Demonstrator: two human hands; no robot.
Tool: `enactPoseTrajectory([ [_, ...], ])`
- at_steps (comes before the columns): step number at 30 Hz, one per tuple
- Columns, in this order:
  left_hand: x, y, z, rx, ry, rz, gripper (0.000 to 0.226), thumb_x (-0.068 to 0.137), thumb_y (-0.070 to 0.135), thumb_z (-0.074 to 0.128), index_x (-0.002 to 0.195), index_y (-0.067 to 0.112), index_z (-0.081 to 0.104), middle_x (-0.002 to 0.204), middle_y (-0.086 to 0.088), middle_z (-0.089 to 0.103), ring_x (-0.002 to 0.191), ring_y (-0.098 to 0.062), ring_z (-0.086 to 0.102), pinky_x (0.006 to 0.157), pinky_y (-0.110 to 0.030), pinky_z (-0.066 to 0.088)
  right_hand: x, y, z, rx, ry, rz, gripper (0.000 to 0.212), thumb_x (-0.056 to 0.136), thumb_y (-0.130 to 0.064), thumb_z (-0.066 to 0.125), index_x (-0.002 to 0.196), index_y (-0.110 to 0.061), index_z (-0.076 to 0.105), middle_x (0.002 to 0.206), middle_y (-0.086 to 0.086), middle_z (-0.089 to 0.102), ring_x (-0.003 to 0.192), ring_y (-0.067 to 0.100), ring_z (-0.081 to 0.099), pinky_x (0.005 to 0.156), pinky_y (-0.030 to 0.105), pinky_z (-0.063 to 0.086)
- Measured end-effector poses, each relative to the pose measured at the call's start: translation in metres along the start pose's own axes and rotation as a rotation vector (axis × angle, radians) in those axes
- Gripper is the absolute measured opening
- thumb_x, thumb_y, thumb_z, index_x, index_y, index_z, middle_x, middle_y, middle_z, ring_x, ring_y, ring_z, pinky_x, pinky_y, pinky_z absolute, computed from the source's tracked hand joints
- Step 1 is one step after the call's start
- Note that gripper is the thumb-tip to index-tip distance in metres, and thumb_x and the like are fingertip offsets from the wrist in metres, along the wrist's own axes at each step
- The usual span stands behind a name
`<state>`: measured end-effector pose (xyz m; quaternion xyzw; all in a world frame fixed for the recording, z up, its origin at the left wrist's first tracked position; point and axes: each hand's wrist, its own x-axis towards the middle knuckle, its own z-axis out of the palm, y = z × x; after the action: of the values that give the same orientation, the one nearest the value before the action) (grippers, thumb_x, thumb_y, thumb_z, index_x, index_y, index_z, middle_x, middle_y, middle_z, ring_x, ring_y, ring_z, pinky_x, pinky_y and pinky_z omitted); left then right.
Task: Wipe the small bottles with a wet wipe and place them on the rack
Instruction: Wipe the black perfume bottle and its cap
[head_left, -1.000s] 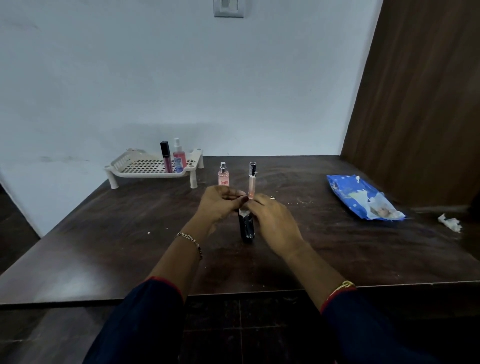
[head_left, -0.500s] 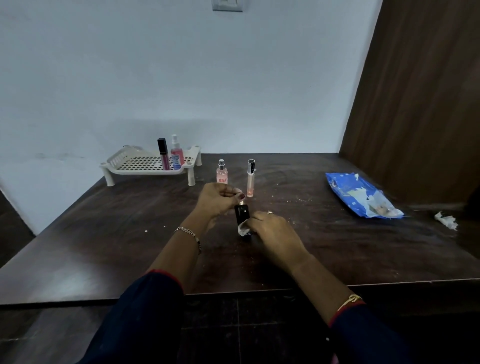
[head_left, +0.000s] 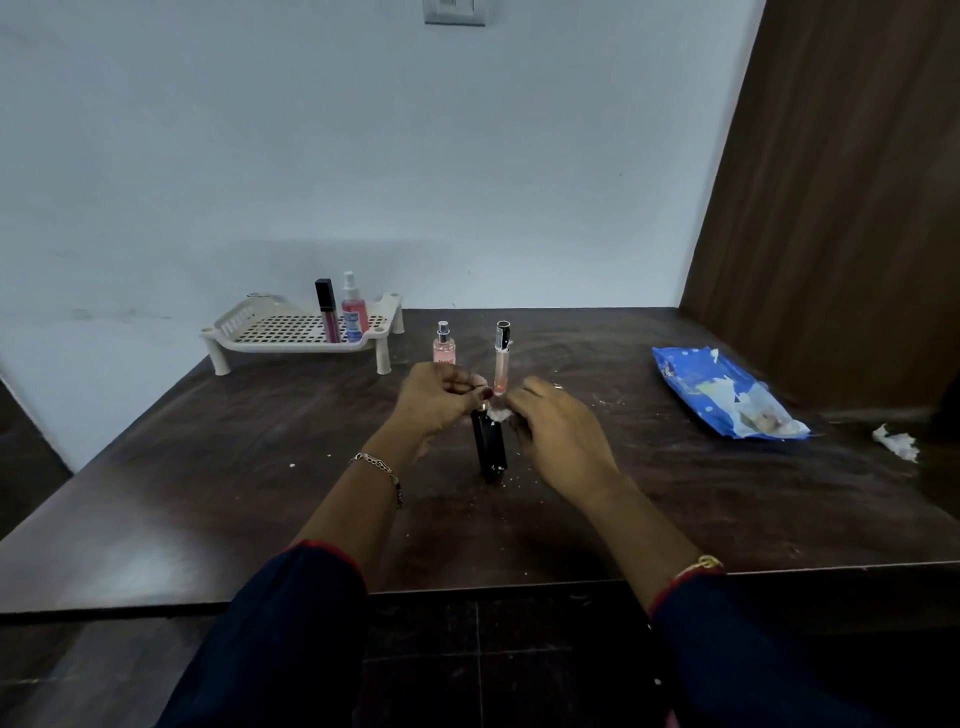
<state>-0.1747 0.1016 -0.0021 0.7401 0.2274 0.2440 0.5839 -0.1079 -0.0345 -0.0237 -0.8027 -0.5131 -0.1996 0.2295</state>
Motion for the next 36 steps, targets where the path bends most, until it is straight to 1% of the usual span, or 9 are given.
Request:
enactPoseTrajectory([
  [4, 0.003, -0.003, 0.0, 0.0, 0.003, -0.002, 0.025, 0.082, -0.004, 0.065, 0.104, -0.014, 0.061, 0.086, -0.022, 0.062, 0.078, -0.025, 0.059, 0.085, -0.038, 0.052, 0.002, -0.003, 0.005, -0.025, -0.033, 0.013, 0.025, 0.09, -0.012, 0.052, 0.114, -0.017, 0.061, 0.101, 0.006, 0.056, 0.091, 0.026, 0.057, 0.065, 0.028, 0.033],
  [9, 0.007, -0.006, -0.001, 0.003, -0.01, -0.008, 0.024, 0.082, -0.002, 0.066, 0.103, -0.012, 0.062, 0.08, -0.016, 0.061, 0.072, -0.02, 0.058, 0.076, -0.035, 0.052, -0.008, -0.004, 0.011, -0.058, -0.142, 0.015, 0.023, 0.092, -0.015, 0.048, 0.113, -0.016, 0.058, 0.112, 0.005, 0.055, 0.101, 0.027, 0.056, 0.079, 0.038, 0.048],
  [15, 0.009, -0.005, -0.002, 0.026, -0.025, 0.005, 0.024, 0.079, -0.001, 0.069, 0.101, -0.009, 0.064, 0.079, -0.011, 0.063, 0.075, -0.017, 0.061, 0.073, -0.026, 0.055, -0.032, -0.004, 0.015, -0.005, -0.208, 0.003, 0.015, 0.088, -0.016, 0.05, 0.099, -0.014, 0.06, 0.1, 0.006, 0.056, 0.093, 0.029, 0.056, 0.069, 0.038, 0.043],
  [17, 0.01, -0.004, -0.001, 0.041, -0.031, 0.002, 0.023, 0.079, -0.001, 0.07, 0.1, -0.007, 0.065, 0.08, -0.011, 0.064, 0.081, -0.02, 0.062, 0.081, -0.035, 0.055, -0.035, -0.002, 0.016, -0.001, -0.237, 0.002, 0.018, 0.089, -0.015, 0.049, 0.101, -0.014, 0.062, 0.1, 0.004, 0.056, 0.092, 0.027, 0.057, 0.069, 0.037, 0.044],
  [20, 0.01, -0.003, -0.001, 0.051, -0.031, -0.006, 0.023, 0.079, -0.001, 0.07, 0.1, -0.007, 0.064, 0.076, -0.008, 0.063, 0.079, -0.019, 0.062, 0.086, -0.041, 0.054, -0.029, -0.001, 0.009, 0.067, -0.136, 0.048, 0.013, 0.087, -0.014, 0.053, 0.095, -0.012, 0.062, 0.097, 0.006, 0.057, 0.091, 0.028, 0.056, 0.072, 0.038, 0.043],
  [22, 0.01, -0.004, -0.001, 0.069, -0.032, -0.003, 0.022, 0.079, -0.001, 0.069, 0.1, -0.007, 0.064, 0.075, -0.008, 0.063, 0.075, -0.017, 0.062, 0.081, -0.036, 0.054, -0.017, -0.003, 0.004, 0.077, -0.061, 0.051, 0.012, 0.087, -0.011, 0.053, 0.094, -0.011, 0.062, 0.095, 0.007, 0.057, 0.088, 0.029, 0.056, 0.07, 0.039, 0.044],
  [25, 0.01, -0.003, -0.001, 0.078, -0.039, 0.011, 0.02, 0.081, -0.001, 0.068, 0.099, -0.008, 0.064, 0.072, -0.007, 0.062, 0.066, -0.012, 0.059, 0.066, -0.023, 0.051, -0.001, -0.007, 0.001, 0.029, 0.008, 0.032, 0.019, 0.086, -0.006, 0.055, 0.102, -0.012, 0.063, 0.097, 0.006, 0.057, 0.089, 0.027, 0.057, 0.066, 0.03, 0.037],
  [31, 0.012, -0.003, 0.0, 0.078, -0.061, 0.012, 0.018, 0.082, -0.002, 0.066, 0.099, -0.006, 0.064, 0.071, -0.007, 0.061, 0.062, -0.012, 0.057, 0.054, -0.017, 0.048, -0.003, -0.011, 0.008, 0.023, -0.065, 0.017, 0.023, 0.092, -0.013, 0.05, 0.113, -0.015, 0.06, 0.111, 0.006, 0.056, 0.099, 0.028, 0.056, 0.074, 0.037, 0.045],
  [36, 0.013, -0.004, 0.002, 0.033, -0.101, 0.011, 0.017, 0.081, -0.004, 0.066, 0.098, -0.002, 0.062, 0.072, -0.006, 0.059, 0.069, -0.013, 0.057, 0.064, -0.022, 0.05, -0.022, -0.013, 0.016, 0.045, -0.144, -0.022, 0.015, 0.087, -0.016, 0.054, 0.097, -0.014, 0.065, 0.104, 0.005, 0.06, 0.091, 0.03, 0.059, 0.067, 0.037, 0.045],
])
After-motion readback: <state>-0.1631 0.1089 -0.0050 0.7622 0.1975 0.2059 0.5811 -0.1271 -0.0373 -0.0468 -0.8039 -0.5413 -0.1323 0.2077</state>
